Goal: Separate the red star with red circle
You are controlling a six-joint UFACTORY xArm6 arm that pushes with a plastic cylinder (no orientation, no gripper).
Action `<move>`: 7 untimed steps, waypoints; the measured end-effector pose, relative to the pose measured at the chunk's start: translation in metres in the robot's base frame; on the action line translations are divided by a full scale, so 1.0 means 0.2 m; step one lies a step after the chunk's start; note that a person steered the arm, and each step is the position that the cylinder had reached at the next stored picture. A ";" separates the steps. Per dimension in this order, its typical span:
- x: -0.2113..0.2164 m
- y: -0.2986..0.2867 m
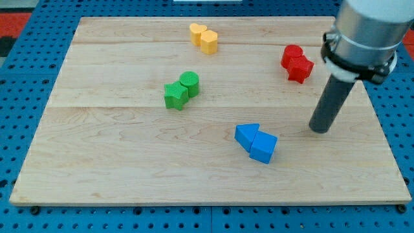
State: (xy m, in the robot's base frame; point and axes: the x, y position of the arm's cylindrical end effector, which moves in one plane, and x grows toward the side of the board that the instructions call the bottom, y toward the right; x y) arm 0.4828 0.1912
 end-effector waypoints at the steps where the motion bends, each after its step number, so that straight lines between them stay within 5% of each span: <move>1: -0.13 0.05; 3: -0.43 0.12; 7: -0.67 0.15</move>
State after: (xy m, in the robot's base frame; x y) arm 0.3488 0.2213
